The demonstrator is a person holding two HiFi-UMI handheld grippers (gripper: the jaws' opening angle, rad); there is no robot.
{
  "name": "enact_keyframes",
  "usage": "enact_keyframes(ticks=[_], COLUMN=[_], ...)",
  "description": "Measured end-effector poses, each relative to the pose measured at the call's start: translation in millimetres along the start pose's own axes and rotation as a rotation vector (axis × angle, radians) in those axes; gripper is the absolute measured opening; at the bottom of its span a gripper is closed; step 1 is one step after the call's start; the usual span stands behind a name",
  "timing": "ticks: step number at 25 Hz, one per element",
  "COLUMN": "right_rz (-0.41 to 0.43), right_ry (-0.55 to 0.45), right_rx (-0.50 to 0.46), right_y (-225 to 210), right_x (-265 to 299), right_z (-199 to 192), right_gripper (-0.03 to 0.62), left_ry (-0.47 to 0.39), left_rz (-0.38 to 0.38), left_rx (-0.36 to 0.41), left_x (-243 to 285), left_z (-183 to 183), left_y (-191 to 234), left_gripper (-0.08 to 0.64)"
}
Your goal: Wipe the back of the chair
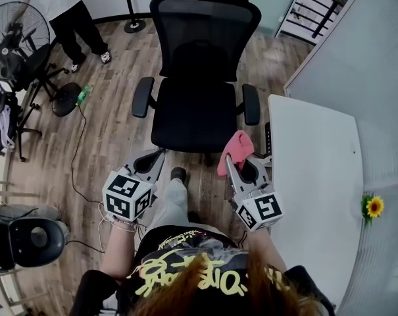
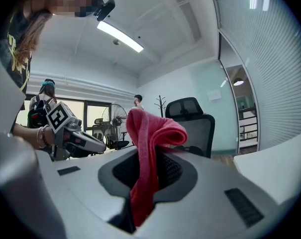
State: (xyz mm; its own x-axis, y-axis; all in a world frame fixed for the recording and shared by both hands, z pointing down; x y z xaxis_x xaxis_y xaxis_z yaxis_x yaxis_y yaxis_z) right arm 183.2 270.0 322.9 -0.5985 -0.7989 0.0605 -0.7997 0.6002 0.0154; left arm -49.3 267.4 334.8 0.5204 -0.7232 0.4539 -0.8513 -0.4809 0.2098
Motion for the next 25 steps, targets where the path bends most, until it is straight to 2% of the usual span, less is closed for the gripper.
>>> enact_keyframes(ticks=[10, 19, 25], right_rz=[-0.045, -0.097, -0.143], right_ry=[-0.011, -0.011, -0.024], right_rx=[-0.022, -0.014, 0.006], right_y=[-45.1, -105.5, -128.2], right_x=[74.0, 181.5, 235.3], right_z=[-5.8, 4.2, 13.9], right_gripper=[0.061, 0.061, 0.061], left_ry=[-0.025, -0.02, -0.001], left_rz=[-0.025, -0.071, -0.108], left_rx=[0.011, 0.056, 0.064], left_x=[63.4, 146.5, 181.6], left_z=[37.7, 112.3, 142.4], left_y=[57.7, 129.8, 169.8], left_gripper=[-0.006, -0.006, -0.006])
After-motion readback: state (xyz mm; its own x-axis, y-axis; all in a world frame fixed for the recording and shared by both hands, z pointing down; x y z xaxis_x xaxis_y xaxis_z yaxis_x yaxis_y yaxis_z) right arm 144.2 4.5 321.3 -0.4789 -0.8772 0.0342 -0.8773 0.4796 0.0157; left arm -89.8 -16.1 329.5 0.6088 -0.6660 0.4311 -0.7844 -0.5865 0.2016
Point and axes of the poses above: the fingertips, and each gripper's own axes: x forward along the fingers, y to its left, z out of its top, the point moved 5 cm from there along -x, backward along the fingers, and after that the axes turned 5 degrees about -x, right-handed, at the moved point
